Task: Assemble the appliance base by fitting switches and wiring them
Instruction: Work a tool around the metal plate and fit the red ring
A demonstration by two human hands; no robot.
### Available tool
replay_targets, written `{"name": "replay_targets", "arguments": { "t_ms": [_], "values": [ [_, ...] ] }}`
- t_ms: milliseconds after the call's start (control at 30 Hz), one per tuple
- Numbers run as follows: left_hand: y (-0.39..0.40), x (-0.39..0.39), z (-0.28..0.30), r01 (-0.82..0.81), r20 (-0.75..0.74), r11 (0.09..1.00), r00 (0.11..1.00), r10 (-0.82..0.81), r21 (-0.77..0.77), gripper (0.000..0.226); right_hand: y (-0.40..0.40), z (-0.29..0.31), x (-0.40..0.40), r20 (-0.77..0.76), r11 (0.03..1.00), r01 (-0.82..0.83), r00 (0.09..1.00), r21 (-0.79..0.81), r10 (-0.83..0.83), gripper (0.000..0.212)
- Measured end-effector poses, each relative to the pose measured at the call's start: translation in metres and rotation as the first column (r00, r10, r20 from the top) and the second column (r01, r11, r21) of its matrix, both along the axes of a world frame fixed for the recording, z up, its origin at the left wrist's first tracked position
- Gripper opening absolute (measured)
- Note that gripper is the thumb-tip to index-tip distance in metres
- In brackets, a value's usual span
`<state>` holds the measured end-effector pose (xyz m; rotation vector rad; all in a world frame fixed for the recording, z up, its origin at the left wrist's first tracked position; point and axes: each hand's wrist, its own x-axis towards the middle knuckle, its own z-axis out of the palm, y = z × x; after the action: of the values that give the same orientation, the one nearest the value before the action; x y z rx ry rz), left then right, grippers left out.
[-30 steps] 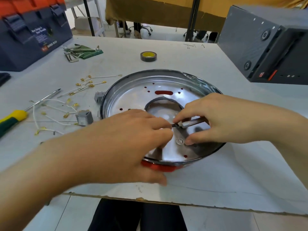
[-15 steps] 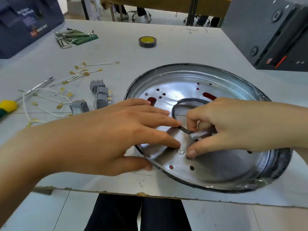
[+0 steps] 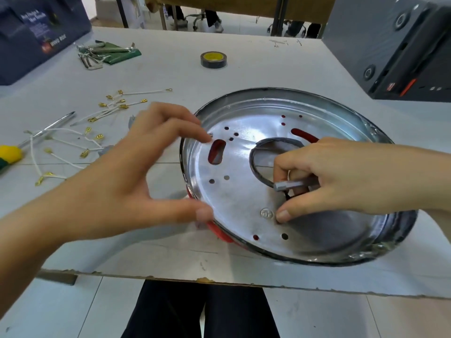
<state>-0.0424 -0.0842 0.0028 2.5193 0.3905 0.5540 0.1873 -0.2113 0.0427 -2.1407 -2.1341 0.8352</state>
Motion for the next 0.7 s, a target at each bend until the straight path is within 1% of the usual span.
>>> {"name": "replay_targets", "arguments": {
  "t_ms": [33, 67, 100, 133, 167, 200, 233, 300, 333, 433, 567, 700],
  "values": [
    [0.0, -0.002, -0.002, -0.092, 0.055, 0.991, 0.994, 0.098, -0.098, 0.055, 0.0, 0.0, 0.0, -0.003, 1.0, 0.002, 1.0, -0.001, -0.002, 0.039],
    [-0.001, -0.003, -0.004, -0.172, 0.091, 0.955, 0.976, 0.199, -0.242, 0.052, -0.001, 0.0, 0.0, -0.004, 1.0, 0.003, 1.0, -0.001, -0.003, 0.038],
    [-0.003, -0.004, -0.006, -0.217, 0.089, 0.895, 0.958, 0.271, -0.39, 0.051, -0.001, 0.0, 0.0, -0.004, 1.0, 0.003, 1.0, 0.002, -0.003, 0.038],
    [-0.006, -0.005, -0.009, -0.238, 0.042, 0.822, 0.952, 0.302, -0.517, 0.057, -0.001, 0.0, 0.0, -0.003, 1.0, 0.005, 1.0, 0.006, -0.005, 0.038],
    [-0.009, -0.006, -0.013, -0.241, -0.029, 0.74, 0.957, 0.288, -0.627, 0.063, -0.002, 0.0, -0.001, 0.002, 1.0, 0.008, 1.0, 0.012, -0.008, 0.039],
    [-0.015, -0.006, -0.014, -0.225, -0.074, 0.657, 0.966, 0.249, -0.719, 0.063, -0.002, -0.001, -0.001, 0.008, 1.0, 0.012, 1.0, 0.019, -0.012, 0.039],
    [-0.022, -0.004, -0.013, -0.196, -0.086, 0.588, 0.974, 0.21, -0.784, 0.06, -0.003, -0.001, -0.002, 0.012, 1.0, 0.015, 1.0, 0.024, -0.016, 0.04],
    [-0.028, 0.0, -0.011, -0.126, -0.044, 0.492, 0.984, 0.176, -0.861, 0.059, -0.004, -0.001, -0.004, 0.013, 0.999, 0.02, 1.0, 0.027, -0.021, 0.039],
    [-0.028, 0.002, -0.01, -0.109, -0.024, 0.469, 0.983, 0.184, -0.877, 0.061, -0.004, -0.001, -0.005, 0.014, 0.999, 0.023, 1.0, 0.028, -0.023, 0.04],
    [-0.018, 0.008, -0.008, -0.133, -0.037, 0.466, 0.977, 0.21, -0.875, 0.06, -0.002, -0.002, -0.01, 0.046, 0.998, 0.03, 0.998, 0.052, -0.033, 0.046],
    [0.0, 0.013, -0.006, -0.206, -0.101, 0.527, 0.97, 0.221, -0.825, 0.046, 0.004, -0.004, -0.016, 0.124, 0.996, -0.005, 0.992, 0.089, -0.006, 0.054],
    [0.015, 0.014, -0.005, -0.223, -0.138, 0.607, 0.973, 0.184, -0.763, 0.032, 0.008, -0.006, -0.022, 0.151, 0.989, -0.017, 0.989, 0.148, -0.005, 0.061]
  ]
}}
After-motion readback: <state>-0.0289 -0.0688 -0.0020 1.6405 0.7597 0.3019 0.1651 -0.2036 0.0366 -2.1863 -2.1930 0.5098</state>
